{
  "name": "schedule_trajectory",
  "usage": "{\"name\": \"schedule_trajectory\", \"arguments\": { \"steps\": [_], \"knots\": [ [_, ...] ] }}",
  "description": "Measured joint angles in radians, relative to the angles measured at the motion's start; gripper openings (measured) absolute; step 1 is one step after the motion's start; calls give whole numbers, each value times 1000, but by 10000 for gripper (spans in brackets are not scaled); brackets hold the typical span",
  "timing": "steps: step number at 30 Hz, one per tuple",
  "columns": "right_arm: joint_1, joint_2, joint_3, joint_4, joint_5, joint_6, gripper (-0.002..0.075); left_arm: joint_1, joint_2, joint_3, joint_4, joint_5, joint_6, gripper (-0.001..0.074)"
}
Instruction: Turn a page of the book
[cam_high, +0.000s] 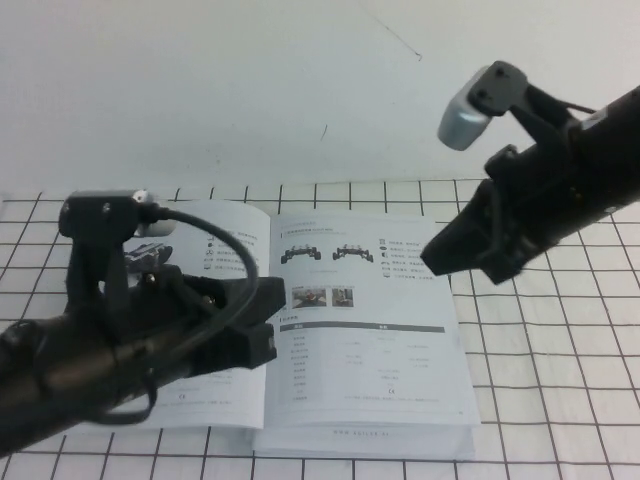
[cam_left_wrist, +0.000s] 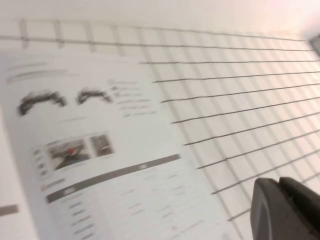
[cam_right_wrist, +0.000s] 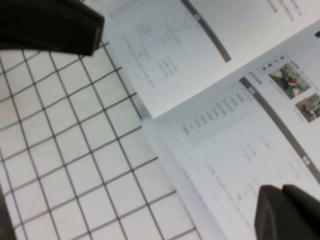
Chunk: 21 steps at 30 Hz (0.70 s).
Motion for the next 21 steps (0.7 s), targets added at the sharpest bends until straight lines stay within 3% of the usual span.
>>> {"name": "schedule_trajectory", "arguments": {
  "steps": [3,6,13,21],
  "knots": [
    [0,-100,0,-109,119,40,0,0,-122,0,109,112,-61,-3],
    [0,-183,0,-256,211,116,0,0,-216,0,306,221,-233,-3],
    [0,-393,37,-582,239,330,0,0,-327,2,937,509,-768,-3],
    [0,-729,184,-835,256,527,0,0,-542,7,1640,549,-1338,-3]
  ]
}}
